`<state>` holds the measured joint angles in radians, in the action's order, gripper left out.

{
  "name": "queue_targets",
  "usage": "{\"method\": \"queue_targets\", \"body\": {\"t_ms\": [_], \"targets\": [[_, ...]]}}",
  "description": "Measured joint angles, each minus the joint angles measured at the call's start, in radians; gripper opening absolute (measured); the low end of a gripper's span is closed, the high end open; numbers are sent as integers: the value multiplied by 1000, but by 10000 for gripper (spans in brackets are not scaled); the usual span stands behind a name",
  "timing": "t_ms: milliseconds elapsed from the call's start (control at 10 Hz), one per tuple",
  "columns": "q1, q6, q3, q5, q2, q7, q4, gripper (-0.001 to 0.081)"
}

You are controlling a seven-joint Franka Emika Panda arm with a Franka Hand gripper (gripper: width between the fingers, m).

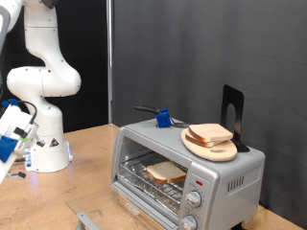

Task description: Make a piece of toast with the oven

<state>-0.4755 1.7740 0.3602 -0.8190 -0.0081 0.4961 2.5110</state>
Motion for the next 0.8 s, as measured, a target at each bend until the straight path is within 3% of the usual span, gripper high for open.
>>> {"method": "queue_targets", "body": {"t_ms": [200,400,800], "targets": [[-12,-18,10,-44,35,28,-16,800],[-10,17,0,-121,111,33,-50,800],[-2,81,-63,-177,275,39,-140,800]]}}
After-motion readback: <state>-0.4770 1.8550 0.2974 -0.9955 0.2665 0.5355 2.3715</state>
